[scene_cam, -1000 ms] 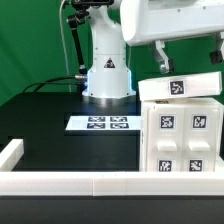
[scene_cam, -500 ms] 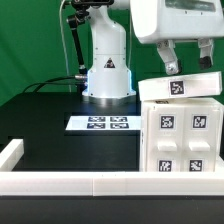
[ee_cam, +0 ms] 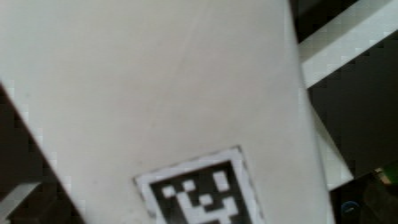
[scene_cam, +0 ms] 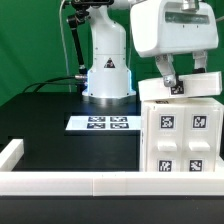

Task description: Assemble cabinet

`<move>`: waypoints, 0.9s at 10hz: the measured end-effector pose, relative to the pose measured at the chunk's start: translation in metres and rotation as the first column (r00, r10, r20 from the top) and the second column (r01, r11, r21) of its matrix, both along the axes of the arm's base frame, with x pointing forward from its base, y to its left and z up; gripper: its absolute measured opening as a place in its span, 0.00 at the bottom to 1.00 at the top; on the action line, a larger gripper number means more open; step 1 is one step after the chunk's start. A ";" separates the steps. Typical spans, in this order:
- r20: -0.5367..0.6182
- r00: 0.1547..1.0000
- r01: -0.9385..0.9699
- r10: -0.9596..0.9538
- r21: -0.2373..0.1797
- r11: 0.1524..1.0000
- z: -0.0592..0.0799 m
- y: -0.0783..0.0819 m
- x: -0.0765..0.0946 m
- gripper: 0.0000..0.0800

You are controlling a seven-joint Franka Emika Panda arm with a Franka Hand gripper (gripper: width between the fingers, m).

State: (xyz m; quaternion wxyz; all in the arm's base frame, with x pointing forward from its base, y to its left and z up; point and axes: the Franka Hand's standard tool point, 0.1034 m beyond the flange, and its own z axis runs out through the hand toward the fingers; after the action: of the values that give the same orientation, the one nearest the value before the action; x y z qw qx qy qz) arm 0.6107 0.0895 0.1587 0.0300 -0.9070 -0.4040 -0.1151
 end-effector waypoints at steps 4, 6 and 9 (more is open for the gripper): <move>-0.003 1.000 0.008 -0.008 0.000 1.000 -0.001 -0.003 0.000 0.70; -0.007 0.999 0.038 -0.038 0.005 0.999 -0.001 -0.004 0.000 0.70; -0.026 0.981 0.194 -0.194 0.034 0.980 -0.001 -0.008 0.001 0.70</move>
Offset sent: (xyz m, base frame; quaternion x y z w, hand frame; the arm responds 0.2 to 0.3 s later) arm 0.0000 0.0000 0.0000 0.0000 0.0000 0.0000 1.0000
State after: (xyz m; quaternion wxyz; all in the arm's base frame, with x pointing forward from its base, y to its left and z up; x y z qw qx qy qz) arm 0.6119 0.0818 0.1577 0.0398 -0.9426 -0.3112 -0.1144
